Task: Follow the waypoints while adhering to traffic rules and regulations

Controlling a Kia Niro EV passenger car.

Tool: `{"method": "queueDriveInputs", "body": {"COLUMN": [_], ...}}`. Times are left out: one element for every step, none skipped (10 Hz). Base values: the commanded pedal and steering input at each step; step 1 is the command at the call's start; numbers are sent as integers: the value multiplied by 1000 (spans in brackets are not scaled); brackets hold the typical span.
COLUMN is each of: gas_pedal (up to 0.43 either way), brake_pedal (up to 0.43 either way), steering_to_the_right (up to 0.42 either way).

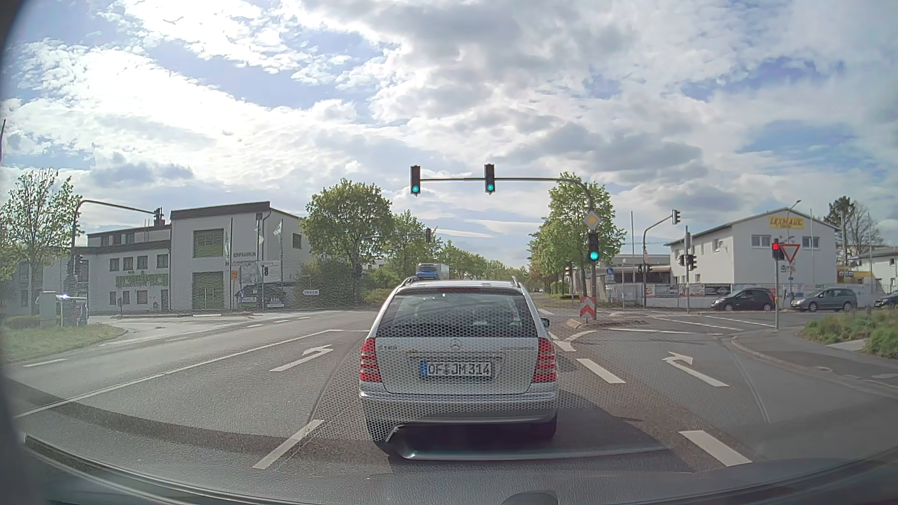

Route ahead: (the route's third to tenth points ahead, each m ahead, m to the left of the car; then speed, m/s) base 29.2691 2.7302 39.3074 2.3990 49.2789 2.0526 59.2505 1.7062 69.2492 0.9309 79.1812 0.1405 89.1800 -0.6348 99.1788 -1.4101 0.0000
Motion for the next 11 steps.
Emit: {"method": "queueDriveInputs", "body": {"gas_pedal": [0,0,0,0,0,0,0,0,0,0,0], "brake_pedal": [335,335,341,341,341,341,348,329,311,311,256], "steering_to_the_right": [-5,-5,-5,-5,-5,-4,-4,-3,-3,-3,-3]}}
